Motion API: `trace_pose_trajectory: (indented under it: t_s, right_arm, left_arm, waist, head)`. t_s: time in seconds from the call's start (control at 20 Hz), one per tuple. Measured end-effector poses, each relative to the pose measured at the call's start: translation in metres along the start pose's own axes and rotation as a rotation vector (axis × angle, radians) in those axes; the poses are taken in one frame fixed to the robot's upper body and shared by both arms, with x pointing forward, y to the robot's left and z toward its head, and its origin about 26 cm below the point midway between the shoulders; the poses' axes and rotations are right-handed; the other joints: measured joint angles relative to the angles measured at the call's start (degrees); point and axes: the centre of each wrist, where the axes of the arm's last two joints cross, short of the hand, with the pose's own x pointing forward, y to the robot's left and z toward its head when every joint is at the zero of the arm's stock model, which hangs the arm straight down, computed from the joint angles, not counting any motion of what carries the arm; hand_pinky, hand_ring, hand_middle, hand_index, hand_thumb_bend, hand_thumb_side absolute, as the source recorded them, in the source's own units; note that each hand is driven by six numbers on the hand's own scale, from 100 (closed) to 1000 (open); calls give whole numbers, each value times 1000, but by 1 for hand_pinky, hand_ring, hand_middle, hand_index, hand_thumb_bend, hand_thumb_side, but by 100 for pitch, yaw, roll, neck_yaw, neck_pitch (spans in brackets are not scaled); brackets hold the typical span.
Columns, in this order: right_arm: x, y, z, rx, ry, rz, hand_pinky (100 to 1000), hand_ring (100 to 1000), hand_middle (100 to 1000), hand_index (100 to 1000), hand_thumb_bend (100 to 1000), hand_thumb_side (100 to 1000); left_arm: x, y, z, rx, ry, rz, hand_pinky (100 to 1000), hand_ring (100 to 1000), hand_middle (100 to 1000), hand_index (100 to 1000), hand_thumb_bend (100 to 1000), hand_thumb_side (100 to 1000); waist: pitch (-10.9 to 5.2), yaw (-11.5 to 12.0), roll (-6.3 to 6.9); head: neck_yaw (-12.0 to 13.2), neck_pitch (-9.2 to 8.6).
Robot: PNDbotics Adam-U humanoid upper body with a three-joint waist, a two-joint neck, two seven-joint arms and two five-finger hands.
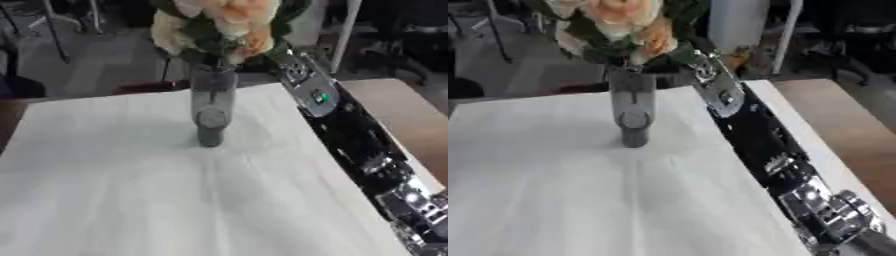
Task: Arrange flowers into the vase.
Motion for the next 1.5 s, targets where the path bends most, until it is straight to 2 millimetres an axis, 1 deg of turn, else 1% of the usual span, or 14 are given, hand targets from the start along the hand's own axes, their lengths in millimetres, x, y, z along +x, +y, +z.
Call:
trace_pose_trajectory:
  t_s: [0.2, 0.35, 0.5, 1.15, 1.5]
  right_arm:
    - [-4, -2, -3, 4, 17, 2, 1000, 1000, 973, 1000, 694, 774]
    - [-7, -1, -3, 10, 30, 5, 1000, 1000, 973, 1000, 693, 776]
    - [-11, -2, -3, 14, 43, 10, 1000, 1000, 973, 1000, 693, 777]
    - [-16, -2, -3, 9, 51, 36, 1000, 1000, 981, 1000, 698, 771]
    - [-26, -1, 5, 6, 83, 43, 1000, 1000, 987, 1000, 704, 763]
  left_arm:
    - [0, 0, 0, 0, 1, 0, 570, 625, 538, 643, 631, 824]
    - [0, 0, 0, 1, 1, 0, 570, 625, 538, 643, 631, 824]
    - [0, 0, 0, 1, 2, 0, 570, 625, 538, 643, 631, 824]
    - [-2, 1, 1, 2, 7, 0, 570, 623, 537, 642, 632, 823]
    - [-2, 1, 1, 6, 7, 0, 570, 622, 537, 642, 632, 823]
  waist:
    - [0, 49, 0]
    - [0, 54, -1]
    - [0, 111, -17]
    - [0, 102, -33]
    - [0, 81, -33]
  head:
    - [-18, -34]
    - [-30, -37]
    - [-48, -38]
    - [-54, -41]
    - [-54, -51]
